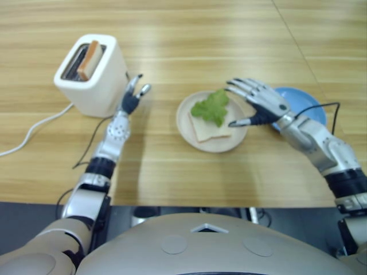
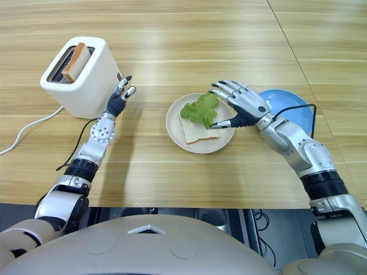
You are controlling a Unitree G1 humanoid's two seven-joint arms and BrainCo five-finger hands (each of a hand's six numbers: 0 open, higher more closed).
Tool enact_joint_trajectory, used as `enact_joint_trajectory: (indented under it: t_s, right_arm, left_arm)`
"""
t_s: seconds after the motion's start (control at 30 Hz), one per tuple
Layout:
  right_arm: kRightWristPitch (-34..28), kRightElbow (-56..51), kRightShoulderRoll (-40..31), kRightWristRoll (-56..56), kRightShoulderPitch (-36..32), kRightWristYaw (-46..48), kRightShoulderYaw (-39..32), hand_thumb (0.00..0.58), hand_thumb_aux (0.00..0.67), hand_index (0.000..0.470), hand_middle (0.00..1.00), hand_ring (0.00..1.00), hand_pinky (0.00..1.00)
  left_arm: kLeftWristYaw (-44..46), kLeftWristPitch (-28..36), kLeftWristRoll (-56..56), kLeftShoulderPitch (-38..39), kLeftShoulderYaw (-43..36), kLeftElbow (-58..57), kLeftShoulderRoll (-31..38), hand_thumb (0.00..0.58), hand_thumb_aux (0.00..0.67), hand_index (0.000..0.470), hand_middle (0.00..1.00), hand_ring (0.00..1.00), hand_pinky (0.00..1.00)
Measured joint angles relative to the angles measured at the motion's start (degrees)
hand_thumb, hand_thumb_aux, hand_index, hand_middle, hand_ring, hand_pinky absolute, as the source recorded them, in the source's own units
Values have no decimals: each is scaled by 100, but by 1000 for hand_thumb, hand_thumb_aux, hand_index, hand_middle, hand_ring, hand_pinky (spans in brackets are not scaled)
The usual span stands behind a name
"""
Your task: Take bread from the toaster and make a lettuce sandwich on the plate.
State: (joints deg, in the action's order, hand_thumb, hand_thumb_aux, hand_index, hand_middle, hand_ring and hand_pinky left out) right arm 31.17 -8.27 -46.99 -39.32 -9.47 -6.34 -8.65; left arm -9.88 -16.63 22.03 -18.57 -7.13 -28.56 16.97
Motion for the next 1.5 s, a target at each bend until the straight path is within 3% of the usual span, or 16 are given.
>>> enact_joint_trajectory:
  t_s: [0.2, 0.3, 0.4, 0.63, 1.03, 1.07, 1.1, 1.13, 1.17, 1.2, 1.23, 1.5]
  right_arm:
    - [75, -397, 204, 961, 37, -103, 737, 0, 0, 0, 0, 0, 0]
    - [79, -617, 373, 1123, 100, -145, 871, 0, 0, 0, 0, 0, 0]
    - [81, -790, 453, 1132, 169, -153, 870, 0, 0, 0, 0, 0, 0]
    - [195, -1038, 541, 1114, 150, -310, 881, 0, 0, 0, 0, 0, 0]
    - [199, -1168, 528, 1035, 133, -417, 884, 0, 0, 0, 0, 0, 0]
    - [199, -1173, 527, 1034, 136, -418, 884, 0, 0, 0, 0, 0, 0]
    - [199, -1174, 526, 1034, 138, -420, 884, 0, 0, 0, 0, 0, 0]
    - [195, -1174, 523, 1034, 148, -420, 886, 0, 0, 0, 0, 0, 0]
    - [196, -1173, 523, 1034, 148, -420, 886, 0, 0, 0, 0, 0, 0]
    - [195, -1173, 523, 1034, 148, -421, 886, 0, 0, 0, 0, 0, 0]
    - [195, -1174, 523, 1034, 148, -421, 886, 0, 0, 0, 0, 0, 0]
    - [180, -1177, 518, 967, 151, -455, 885, 0, 0, 0, 0, 0, 0]
  left_arm:
    - [-900, 521, 1942, 549, 681, 3703, 731, 0, 0, 0, 0, 0, 0]
    - [-838, 1076, 2646, 583, 1121, 4585, 1011, 0, 0, 0, 0, 0, 0]
    - [-623, 1735, 3067, 607, 1452, 4528, 1211, 0, 0, 0, 0, 0, 0]
    - [-376, 2630, 3430, 565, 1512, 3512, 1427, 0, 0, 0, 0, 0, 0]
    - [-39, 3017, 3233, 232, 634, 1466, 1420, 0, 0, 0, 0, 0, 0]
    - [-42, 3023, 3182, 199, 621, 1377, 1422, 124, 76, 52, 0, 0, 0]
    - [-55, 3027, 3145, 169, 607, 1291, 1422, 564, 557, 382, 0, 0, 0]
    - [-137, 3004, 3059, 113, 586, 1224, 1423, 580, 670, 460, 0, 0, 0]
    - [-144, 3002, 3044, 99, 584, 1219, 1423, 580, 670, 460, 0, 0, 0]
    - [-195, 2993, 2968, 65, 588, 1208, 1424, 580, 670, 460, 31, 31, 31]
    - [-260, 2979, 2892, 57, 593, 1204, 1424, 580, 670, 460, 1000, 1000, 1000]
    - [-647, 2881, 2469, 76, 667, 1359, 1427, 580, 670, 460, 1000, 1000, 1000]
